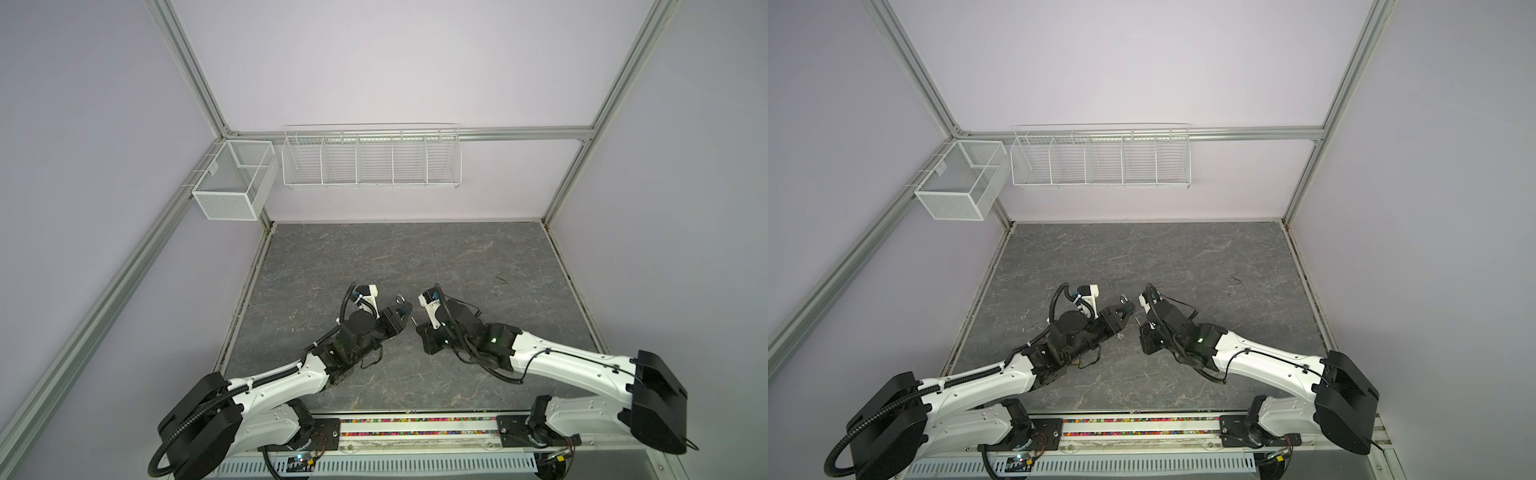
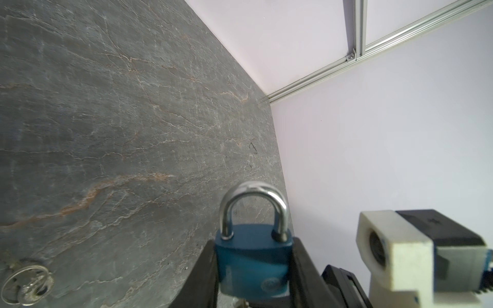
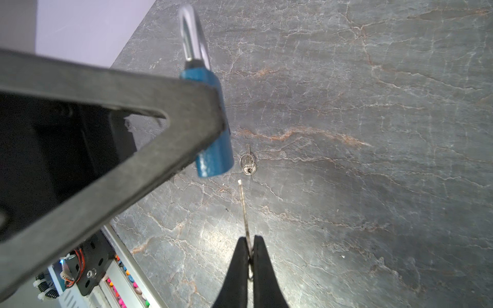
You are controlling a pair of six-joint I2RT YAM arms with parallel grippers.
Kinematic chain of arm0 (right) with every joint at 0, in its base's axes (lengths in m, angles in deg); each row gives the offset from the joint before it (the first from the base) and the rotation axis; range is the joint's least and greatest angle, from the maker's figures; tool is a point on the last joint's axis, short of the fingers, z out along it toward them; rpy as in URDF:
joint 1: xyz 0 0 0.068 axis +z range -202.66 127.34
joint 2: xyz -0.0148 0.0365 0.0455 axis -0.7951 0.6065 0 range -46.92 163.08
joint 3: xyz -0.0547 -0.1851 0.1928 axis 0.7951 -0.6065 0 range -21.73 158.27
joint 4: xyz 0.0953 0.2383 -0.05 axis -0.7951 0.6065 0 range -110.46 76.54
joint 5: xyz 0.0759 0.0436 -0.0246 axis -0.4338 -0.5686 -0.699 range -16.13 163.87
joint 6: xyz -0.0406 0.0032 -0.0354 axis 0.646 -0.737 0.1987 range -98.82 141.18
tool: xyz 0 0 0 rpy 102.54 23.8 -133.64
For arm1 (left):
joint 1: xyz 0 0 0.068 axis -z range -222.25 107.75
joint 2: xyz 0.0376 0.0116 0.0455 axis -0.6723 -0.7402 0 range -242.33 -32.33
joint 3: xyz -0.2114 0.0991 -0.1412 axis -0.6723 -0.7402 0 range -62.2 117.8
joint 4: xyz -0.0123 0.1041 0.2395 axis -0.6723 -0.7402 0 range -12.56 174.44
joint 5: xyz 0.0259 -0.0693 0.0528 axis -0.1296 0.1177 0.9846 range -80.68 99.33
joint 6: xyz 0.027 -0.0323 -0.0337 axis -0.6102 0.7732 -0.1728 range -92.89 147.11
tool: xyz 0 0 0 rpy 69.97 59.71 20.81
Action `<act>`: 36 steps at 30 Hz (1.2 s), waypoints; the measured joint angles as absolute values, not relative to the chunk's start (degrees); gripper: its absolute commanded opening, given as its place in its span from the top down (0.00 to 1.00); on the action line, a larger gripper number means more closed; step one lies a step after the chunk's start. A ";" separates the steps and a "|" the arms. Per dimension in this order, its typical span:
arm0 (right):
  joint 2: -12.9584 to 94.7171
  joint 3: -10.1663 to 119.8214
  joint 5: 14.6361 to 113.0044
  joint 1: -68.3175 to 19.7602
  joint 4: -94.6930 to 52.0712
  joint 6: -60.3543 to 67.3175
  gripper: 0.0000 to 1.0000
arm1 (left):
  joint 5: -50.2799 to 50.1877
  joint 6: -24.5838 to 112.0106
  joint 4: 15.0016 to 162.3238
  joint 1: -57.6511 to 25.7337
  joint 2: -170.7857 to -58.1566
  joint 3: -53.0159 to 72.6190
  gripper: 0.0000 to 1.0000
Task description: Unlock with the key
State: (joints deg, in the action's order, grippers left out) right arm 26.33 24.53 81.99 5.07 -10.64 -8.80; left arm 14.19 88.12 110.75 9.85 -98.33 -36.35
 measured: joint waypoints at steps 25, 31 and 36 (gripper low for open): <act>28.61 27.40 81.53 5.10 -8.91 -8.82 0.93 | 16.57 87.42 111.01 9.96 -98.94 -37.47 1.00; 29.61 29.23 81.32 5.14 -8.30 -8.82 0.93 | 16.64 87.44 112.08 10.00 -99.35 -37.45 1.00; 30.51 29.72 81.34 5.14 -8.32 -8.82 0.93 | 16.61 87.42 111.99 10.00 -99.46 -37.45 1.00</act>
State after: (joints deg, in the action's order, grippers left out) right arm 30.51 29.72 81.34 5.14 -8.32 -8.82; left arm 16.61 87.42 111.99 10.00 -99.46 -37.45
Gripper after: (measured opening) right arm 0.071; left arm 0.352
